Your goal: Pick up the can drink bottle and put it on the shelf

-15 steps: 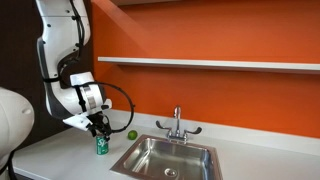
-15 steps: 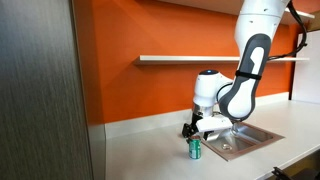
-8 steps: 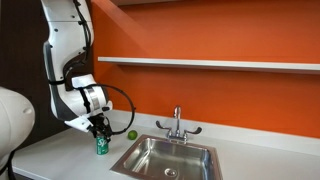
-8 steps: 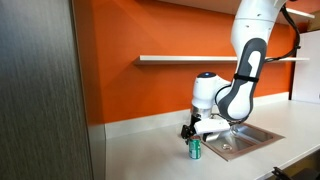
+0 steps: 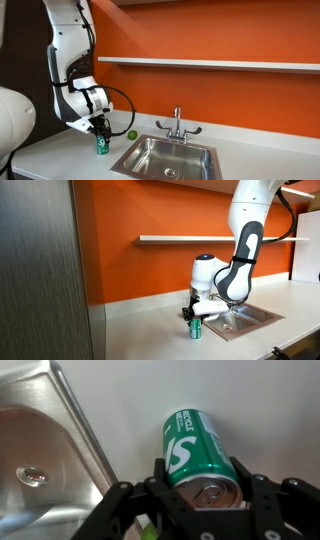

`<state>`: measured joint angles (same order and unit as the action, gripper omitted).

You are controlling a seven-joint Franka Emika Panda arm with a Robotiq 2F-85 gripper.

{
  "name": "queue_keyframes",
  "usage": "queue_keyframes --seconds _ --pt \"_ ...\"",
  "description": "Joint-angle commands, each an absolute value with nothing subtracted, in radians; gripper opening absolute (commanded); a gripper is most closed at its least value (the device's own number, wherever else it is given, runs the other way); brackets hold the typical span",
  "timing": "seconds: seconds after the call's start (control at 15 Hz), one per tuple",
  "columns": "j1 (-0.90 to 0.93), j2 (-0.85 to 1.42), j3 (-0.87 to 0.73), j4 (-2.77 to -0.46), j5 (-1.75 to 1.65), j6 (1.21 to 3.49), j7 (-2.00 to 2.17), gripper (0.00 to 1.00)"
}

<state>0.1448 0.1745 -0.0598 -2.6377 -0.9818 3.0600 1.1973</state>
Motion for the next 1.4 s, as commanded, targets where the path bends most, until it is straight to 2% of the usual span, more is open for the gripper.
queue_keyframes --seconds 0.0,0.4,0.93,1.33 --pt "0.162 0.205 -0.079 -2.613 -1.013 3.073 1.249 0.38" --pt "0.143 0.178 -0.037 -2.639 -0.919 3.043 1.177 0.38" --pt "0.109 0.076 0.096 -2.717 -0.562 2.963 1.000 0.38" --pt "0.133 -0.079 0.157 -2.743 -0.271 2.778 0.833 0.38"
